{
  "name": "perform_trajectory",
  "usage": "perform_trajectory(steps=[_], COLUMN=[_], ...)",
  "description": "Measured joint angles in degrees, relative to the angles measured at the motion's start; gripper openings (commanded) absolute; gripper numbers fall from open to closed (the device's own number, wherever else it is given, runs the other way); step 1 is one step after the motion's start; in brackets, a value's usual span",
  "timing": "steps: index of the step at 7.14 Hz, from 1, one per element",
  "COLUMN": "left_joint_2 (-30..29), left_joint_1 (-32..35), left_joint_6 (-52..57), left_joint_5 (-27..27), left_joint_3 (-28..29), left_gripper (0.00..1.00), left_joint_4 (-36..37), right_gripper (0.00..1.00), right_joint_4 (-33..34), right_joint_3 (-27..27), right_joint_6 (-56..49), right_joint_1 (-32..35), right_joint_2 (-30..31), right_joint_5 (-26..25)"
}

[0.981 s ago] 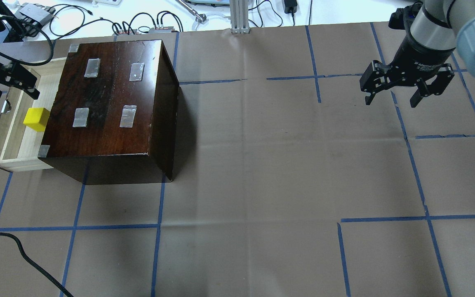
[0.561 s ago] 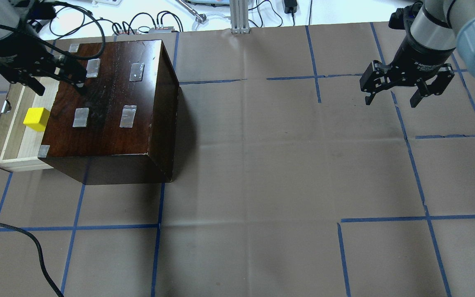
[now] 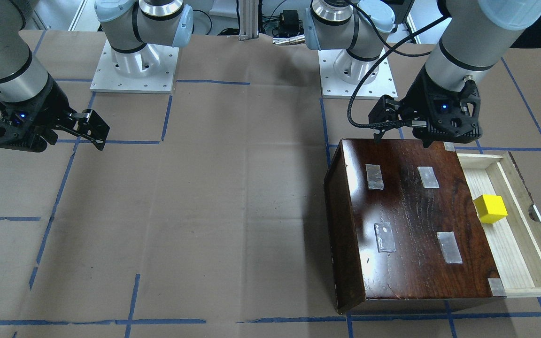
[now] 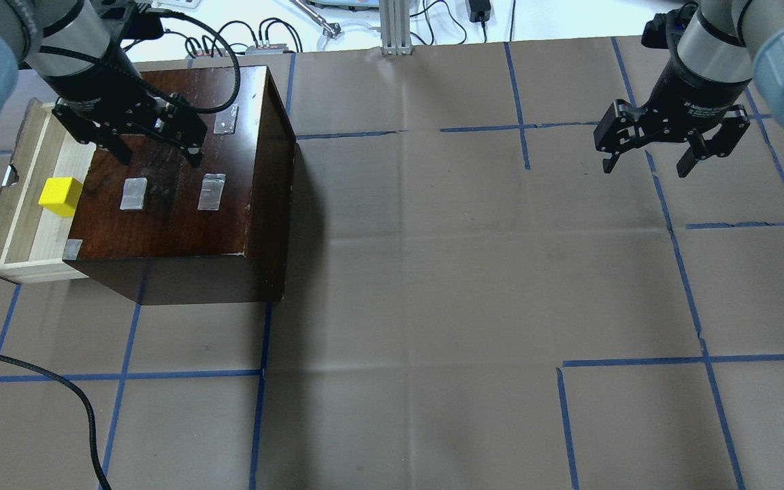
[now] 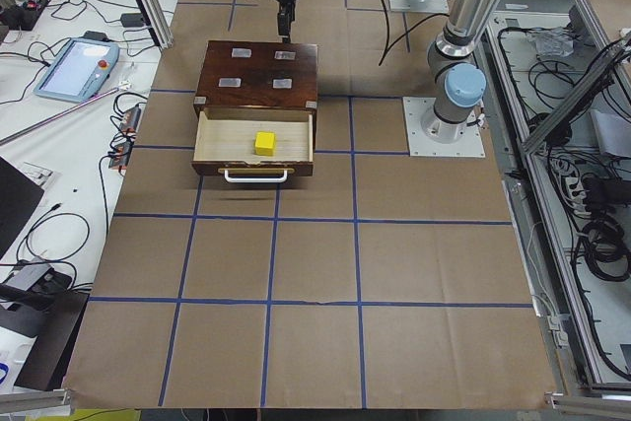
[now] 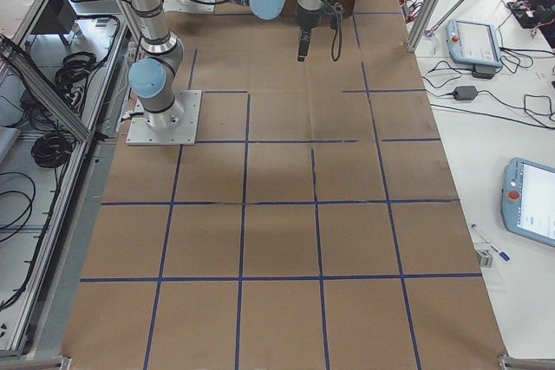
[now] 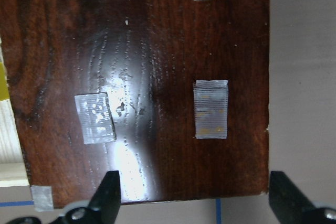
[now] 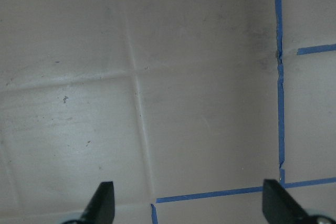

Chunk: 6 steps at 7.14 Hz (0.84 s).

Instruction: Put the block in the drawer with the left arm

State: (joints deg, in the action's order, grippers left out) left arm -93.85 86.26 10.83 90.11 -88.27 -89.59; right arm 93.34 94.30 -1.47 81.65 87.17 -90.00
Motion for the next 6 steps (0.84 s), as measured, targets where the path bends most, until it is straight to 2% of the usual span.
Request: perform_trajectory(steps=[2,6], left_joint_2=[-1.00,-0.14], left_joint_1=[3.26,4.26], left_joint_6=[-0.31,-0.23], left_joint_5=[0.02,-0.12], left_joint_3=[-0.19,-0.73], left_gripper=[0.99,0.99], left_joint_4=[0.63,1.26], right_gripper=[1.00,1.00], right_joint_4=[0.00,0.00], right_joint_3=[0.00,-0.02], right_joint_6=[-0.02,0.00], right_joint_1=[0.00,0.00], right_joint_2=[0.00,-0.02], right_joint_5=[0.00,0.00])
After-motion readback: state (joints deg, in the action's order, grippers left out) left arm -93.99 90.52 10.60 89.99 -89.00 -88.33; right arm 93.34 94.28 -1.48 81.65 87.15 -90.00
